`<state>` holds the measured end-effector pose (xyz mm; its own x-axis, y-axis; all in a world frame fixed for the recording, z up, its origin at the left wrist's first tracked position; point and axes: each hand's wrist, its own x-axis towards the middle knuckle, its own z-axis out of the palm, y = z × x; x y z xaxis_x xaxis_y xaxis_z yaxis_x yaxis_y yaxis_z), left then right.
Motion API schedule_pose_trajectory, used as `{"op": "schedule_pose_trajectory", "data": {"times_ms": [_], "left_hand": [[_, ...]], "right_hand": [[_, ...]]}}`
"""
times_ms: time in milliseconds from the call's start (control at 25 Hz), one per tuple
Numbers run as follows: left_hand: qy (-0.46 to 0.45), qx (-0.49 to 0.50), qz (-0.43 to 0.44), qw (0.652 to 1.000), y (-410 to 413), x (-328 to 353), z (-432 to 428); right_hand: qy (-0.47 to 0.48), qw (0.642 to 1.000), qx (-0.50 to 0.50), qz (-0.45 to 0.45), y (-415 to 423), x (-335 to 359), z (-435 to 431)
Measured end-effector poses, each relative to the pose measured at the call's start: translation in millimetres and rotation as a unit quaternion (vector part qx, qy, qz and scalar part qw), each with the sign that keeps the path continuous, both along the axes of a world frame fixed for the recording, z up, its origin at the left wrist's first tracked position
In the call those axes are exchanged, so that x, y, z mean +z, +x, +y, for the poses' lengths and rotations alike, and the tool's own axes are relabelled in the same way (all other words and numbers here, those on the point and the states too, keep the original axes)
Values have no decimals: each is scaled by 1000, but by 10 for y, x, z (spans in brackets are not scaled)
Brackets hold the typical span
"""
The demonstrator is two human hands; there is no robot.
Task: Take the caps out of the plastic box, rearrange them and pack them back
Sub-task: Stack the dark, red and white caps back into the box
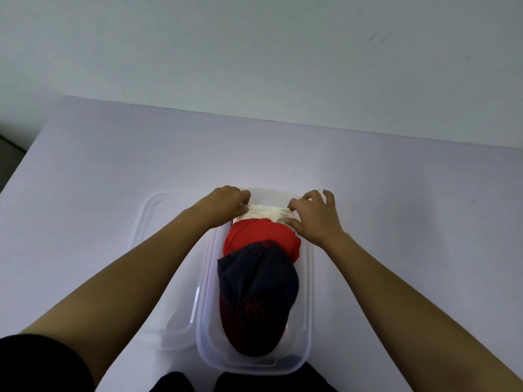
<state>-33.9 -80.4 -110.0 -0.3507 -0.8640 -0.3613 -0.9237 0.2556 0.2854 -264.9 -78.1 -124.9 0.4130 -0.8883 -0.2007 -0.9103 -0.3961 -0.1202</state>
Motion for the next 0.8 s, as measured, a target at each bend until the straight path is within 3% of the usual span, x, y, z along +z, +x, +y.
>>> {"op": "schedule_pose_trajectory", "data": {"times_ms": [120, 200, 320, 360, 560, 640, 720, 800], "left_hand": [[-80, 54, 84, 992, -6, 9, 93], [-70, 85, 149, 983, 63, 65, 162], [106, 56, 119, 986, 71, 121, 232], [120, 45, 97, 987, 36, 109, 237], [-12, 43, -34, 998, -123, 7, 293], [-49, 101, 51, 992, -57, 21, 414], [-121, 213, 210, 947, 127, 57, 590], [-167, 359, 251, 883, 433, -9, 796]], "right_hand": [[-78, 991, -18, -106, 17, 19, 83], [-40, 979, -43, -197, -25, 102, 138], [104, 982, -9, -155, -41, 148, 218], [127, 982, -12, -140, -28, 124, 228], [86, 984, -100, -117, 111, 70, 253], [55, 981, -104, -151, 93, 79, 331], [18, 966, -121, -227, 38, 87, 545], [3, 936, -190, -296, -26, 21, 862]]}}
